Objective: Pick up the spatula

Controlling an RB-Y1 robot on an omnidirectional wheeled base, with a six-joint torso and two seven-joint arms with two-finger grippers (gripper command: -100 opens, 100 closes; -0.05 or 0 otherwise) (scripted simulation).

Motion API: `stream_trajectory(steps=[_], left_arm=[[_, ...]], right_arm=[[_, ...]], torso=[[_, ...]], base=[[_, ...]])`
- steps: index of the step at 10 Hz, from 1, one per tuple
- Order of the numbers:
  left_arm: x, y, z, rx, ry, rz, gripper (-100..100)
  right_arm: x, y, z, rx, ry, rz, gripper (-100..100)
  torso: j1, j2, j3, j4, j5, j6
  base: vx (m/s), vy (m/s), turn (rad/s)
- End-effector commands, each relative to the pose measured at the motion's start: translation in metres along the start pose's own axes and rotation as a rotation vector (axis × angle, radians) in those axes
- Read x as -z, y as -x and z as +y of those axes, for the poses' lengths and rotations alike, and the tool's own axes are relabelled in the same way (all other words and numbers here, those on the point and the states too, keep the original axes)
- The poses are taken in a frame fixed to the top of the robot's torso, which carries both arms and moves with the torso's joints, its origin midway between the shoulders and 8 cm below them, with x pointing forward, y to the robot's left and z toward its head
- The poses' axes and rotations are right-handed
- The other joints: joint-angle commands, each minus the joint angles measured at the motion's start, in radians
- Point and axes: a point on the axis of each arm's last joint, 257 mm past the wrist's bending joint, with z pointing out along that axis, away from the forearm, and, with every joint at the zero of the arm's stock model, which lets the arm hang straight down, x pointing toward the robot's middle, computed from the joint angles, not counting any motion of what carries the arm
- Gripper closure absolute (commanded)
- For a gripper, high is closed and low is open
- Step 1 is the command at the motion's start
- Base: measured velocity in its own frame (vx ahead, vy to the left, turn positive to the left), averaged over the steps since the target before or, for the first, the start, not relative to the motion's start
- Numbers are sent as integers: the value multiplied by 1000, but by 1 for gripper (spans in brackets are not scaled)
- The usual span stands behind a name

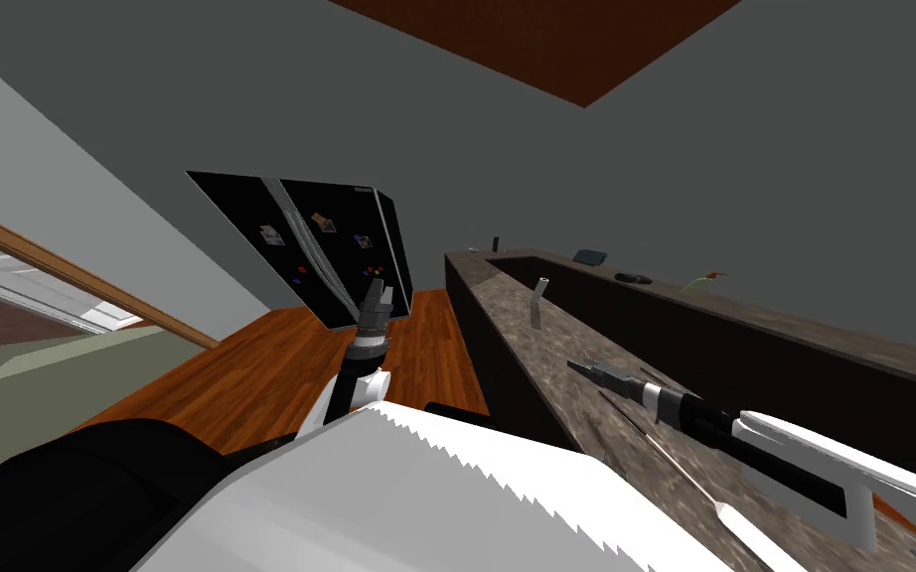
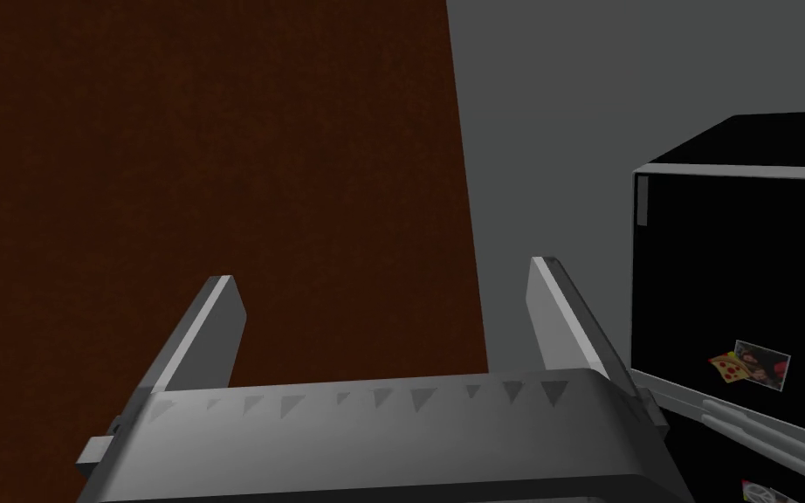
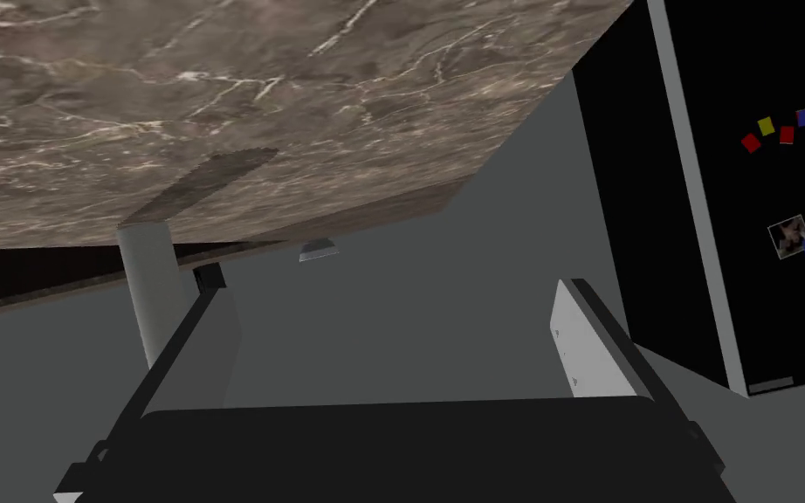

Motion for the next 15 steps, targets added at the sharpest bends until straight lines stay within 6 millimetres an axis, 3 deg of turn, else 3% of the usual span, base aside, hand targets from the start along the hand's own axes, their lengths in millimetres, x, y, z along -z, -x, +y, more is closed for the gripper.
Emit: stream_trajectory(steps=[1,4,5,6,7,9,10,11,12,13,14,15], left_arm=[[0,0,0,0,0,0,0],[0,0,0,0,0,0,0],[0,0,0,0,0,0,0],[0,0,0,0,0,0,0],[0,0,0,0,0,0,0],[0,0,0,0,0,0,0],[0,0,0,0,0,0,0],[0,0,0,0,0,0,0],[0,0,0,0,0,0,0],[0,0,0,0,0,0,0],[0,0,0,0,0,0,0],[0,0,0,0,0,0,0]], right_arm=[[7,-12,-10,7,-14,35,-100],[57,-74,-53,30,-89,243,-100],[59,-75,-57,29,-97,246,-100],[78,-95,-68,30,-119,313,-100],[78,-95,-68,30,-119,313,-100],[118,-132,-86,25,-156,439,-100],[118,-132,-86,25,-156,439,-100],[137,-148,-92,19,-170,495,-100],[137,-148,-92,19,-170,495,-100],[155,-162,-97,13,-182,545,-100],[155,-162,-97,13,-182,545,-100],[171,-174,-100,7,-191,589,-100]], torso=[[0,0,0,0,0,0],[-1,2,1,0,0,0],[-1,2,1,1,0,0],[0,2,1,1,-1,1],[1,1,1,0,0,0],[2,1,0,0,0,0],[2,2,1,0,0,0],[2,1,1,1,0,1],[2,1,1,0,0,1],[2,0,0,0,0,1],[2,0,0,0,0,0],[2,0,0,0,0,1]], base=[[-25,-35,71],[-54,-47,193],[-47,-39,56],[-40,-19,97],[-30,-14,69],[-49,-10,169],[-47,-14,32],[-45,-7,74],[-32,-6,44],[-34,0,77],[-32,-1,49],[-33,5,76]])
